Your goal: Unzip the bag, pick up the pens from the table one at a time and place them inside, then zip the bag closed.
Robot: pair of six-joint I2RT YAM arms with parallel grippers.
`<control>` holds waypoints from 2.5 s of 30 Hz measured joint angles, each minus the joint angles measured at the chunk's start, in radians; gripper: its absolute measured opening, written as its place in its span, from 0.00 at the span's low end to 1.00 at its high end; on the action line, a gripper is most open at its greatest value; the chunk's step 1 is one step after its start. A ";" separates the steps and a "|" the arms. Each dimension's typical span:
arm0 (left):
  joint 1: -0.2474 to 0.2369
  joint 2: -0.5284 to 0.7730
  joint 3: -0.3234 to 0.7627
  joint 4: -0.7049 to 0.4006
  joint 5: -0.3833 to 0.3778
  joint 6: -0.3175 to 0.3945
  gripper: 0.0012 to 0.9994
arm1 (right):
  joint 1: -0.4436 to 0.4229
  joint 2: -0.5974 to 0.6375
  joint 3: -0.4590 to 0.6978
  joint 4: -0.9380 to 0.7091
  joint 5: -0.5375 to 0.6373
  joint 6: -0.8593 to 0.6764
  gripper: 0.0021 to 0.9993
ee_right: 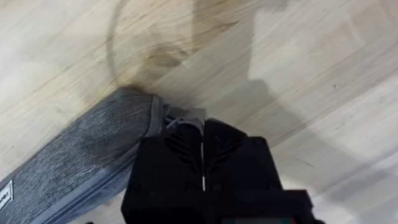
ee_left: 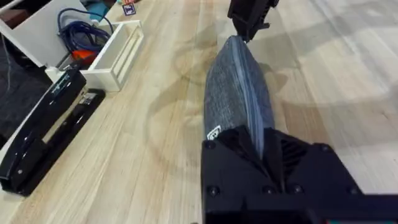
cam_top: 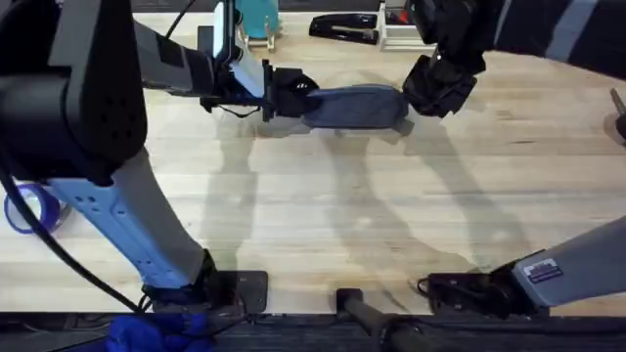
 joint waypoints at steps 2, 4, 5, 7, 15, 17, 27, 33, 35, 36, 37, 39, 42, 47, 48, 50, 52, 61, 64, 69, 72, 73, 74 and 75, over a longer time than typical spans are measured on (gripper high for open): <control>0.000 0.000 0.000 0.000 0.000 0.000 0.04 | 0.000 -0.011 -0.024 0.031 0.001 0.005 0.03; 0.000 0.000 0.000 0.000 0.000 0.000 0.04 | 0.000 -0.018 -0.051 0.059 0.001 0.010 0.03; 0.000 0.000 0.000 0.000 0.000 0.000 0.04 | 0.000 -0.018 -0.064 0.074 0.001 0.012 0.03; 0.000 0.000 0.000 0.000 0.000 0.000 0.04 | 0.000 -0.017 -0.089 0.109 0.000 0.016 0.03; -0.001 0.000 0.000 0.000 0.000 0.000 0.04 | -0.002 -0.018 -0.137 0.179 -0.011 0.027 0.03; -0.001 0.000 0.000 0.000 0.000 0.000 0.04 | -0.002 -0.018 -0.138 0.179 -0.012 0.027 0.03; 0.001 0.000 0.000 0.001 -0.002 0.000 0.04 | -0.026 -0.017 -0.142 0.140 0.020 -0.004 0.62; 0.009 0.000 0.000 0.001 -0.003 0.000 0.04 | -0.035 -0.018 -0.101 0.074 0.050 -0.047 1.00; 0.009 0.000 0.000 0.001 -0.004 0.000 0.04 | -0.033 -0.030 -0.076 0.052 0.050 -0.052 1.00; 0.008 0.000 0.000 0.001 -0.003 0.000 0.04 | -0.030 -0.042 -0.065 0.046 0.049 -0.054 1.00; 0.008 0.000 0.000 0.001 -0.003 0.000 0.04 | -0.026 -0.056 -0.054 0.042 0.049 -0.054 1.00; 0.008 0.000 0.000 0.001 -0.003 0.000 0.04 | -0.015 -0.096 -0.030 0.044 0.049 -0.058 1.00; 0.008 0.000 0.000 0.001 -0.003 0.000 0.04 | 0.000 -0.156 -0.008 0.051 0.049 -0.062 1.00; 0.009 0.000 0.000 0.000 -0.003 0.000 0.23 | 0.008 -0.197 -0.003 0.050 0.049 -0.067 1.00; 0.010 0.000 0.000 -0.001 -0.003 0.000 0.25 | 0.008 -0.196 -0.003 0.049 0.049 -0.069 1.00; 0.013 0.000 0.000 -0.003 -0.003 0.001 0.31 | 0.007 -0.195 -0.003 0.047 0.049 -0.069 1.00; 0.015 0.000 0.000 -0.008 -0.004 0.000 0.45 | 0.008 -0.195 -0.003 0.046 0.049 -0.070 1.00; 0.015 -0.001 0.000 -0.020 -0.004 -0.063 1.00 | 0.008 -0.195 -0.003 0.046 0.049 -0.096 1.00; 0.015 -0.017 0.000 -0.052 -0.012 -0.118 1.00 | 0.007 -0.195 -0.003 0.046 0.049 -0.099 1.00; 0.015 -0.130 0.000 -0.175 -0.062 -0.163 1.00 | 0.007 -0.195 -0.003 0.054 0.049 -0.102 1.00; 0.015 -0.223 0.000 -0.264 -0.101 -0.176 1.00 | 0.007 -0.195 -0.003 0.066 0.049 -0.114 1.00; 0.015 -0.252 0.000 -0.293 -0.113 -0.177 1.00 | 0.008 -0.195 -0.003 0.066 0.049 -0.119 1.00; 0.015 -0.280 0.000 -0.319 -0.126 -0.180 1.00 | 0.008 -0.195 -0.003 0.066 0.049 -0.125 1.00; 0.015 -0.309 0.000 -0.345 -0.142 -0.180 1.00 | 0.008 -0.195 -0.003 0.066 0.049 -0.132 1.00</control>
